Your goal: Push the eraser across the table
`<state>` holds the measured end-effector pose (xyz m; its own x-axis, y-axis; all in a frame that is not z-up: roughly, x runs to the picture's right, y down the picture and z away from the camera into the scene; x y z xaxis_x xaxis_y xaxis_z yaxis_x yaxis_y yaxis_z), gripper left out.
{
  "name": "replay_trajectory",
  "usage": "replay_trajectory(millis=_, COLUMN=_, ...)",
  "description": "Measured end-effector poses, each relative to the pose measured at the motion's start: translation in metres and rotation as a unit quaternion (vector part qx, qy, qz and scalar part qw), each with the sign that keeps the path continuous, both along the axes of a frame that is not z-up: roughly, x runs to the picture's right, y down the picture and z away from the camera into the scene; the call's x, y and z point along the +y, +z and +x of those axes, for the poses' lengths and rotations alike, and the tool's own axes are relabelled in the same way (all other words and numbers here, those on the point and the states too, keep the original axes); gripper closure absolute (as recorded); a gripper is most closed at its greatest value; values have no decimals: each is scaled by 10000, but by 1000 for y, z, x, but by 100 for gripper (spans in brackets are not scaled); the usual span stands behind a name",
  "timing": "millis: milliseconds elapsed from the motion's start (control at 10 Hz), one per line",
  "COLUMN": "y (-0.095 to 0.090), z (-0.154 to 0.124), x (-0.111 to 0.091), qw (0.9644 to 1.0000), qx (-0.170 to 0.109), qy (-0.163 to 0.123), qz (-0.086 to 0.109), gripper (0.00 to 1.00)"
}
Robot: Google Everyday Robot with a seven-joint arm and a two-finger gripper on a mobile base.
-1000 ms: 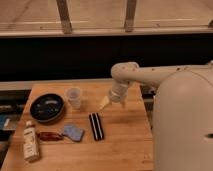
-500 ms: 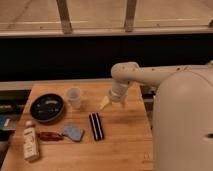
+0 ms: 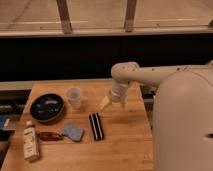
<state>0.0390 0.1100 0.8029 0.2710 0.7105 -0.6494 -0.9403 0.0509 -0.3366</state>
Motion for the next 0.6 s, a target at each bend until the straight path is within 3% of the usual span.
replay_trajectory(millis=400, y=0, z=0, x=0, qw=10000, qx=0, qy=0, qz=0, gripper=84)
replay_trajectory(millis=600, y=0, z=0, x=0, qw=10000, qx=0, qy=0, qz=1, gripper=98)
